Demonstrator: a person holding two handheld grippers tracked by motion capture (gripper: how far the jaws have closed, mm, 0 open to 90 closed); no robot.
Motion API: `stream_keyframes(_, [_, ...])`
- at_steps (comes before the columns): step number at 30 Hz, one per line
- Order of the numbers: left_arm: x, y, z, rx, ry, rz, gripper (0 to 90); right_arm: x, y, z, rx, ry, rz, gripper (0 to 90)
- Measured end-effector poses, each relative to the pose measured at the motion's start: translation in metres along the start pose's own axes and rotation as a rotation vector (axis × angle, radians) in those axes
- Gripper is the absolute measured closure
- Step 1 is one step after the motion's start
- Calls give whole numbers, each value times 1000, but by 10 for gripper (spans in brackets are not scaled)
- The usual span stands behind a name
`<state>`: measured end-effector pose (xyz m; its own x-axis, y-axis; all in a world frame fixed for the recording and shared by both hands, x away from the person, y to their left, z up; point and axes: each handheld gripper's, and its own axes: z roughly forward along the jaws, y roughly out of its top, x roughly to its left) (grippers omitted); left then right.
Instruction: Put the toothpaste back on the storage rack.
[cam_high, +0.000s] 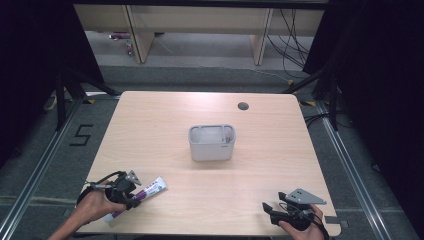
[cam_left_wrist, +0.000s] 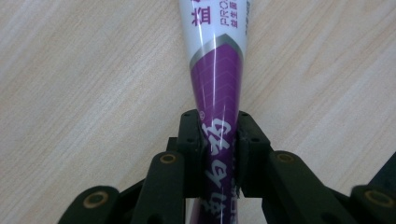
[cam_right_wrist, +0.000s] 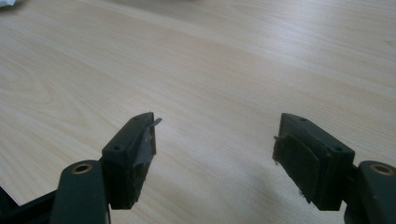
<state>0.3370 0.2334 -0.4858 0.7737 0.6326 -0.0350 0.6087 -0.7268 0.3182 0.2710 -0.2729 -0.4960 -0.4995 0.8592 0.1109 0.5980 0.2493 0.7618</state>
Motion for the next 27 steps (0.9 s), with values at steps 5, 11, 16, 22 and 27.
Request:
stream_keyframes(5, [-1,1,0,4,5,13,749,-1,0,0,11,3,-6,292])
stream_keyframes(11, [-1,1,-1,13,6,33,757,0,0,0,-1,-1,-2,292])
stream_keyframes(16, [-2,3,-2,16,0,61,761,-1,0,0,6,0,-5,292])
stream_keyframes(22, [-1,9,-14,-75,10,51,762,-2,0,0,0,-2,-12,292])
stream_keyframes(27, [3,17,-27,-173,-4,6,762,-2,0,1,1,0,-10,292])
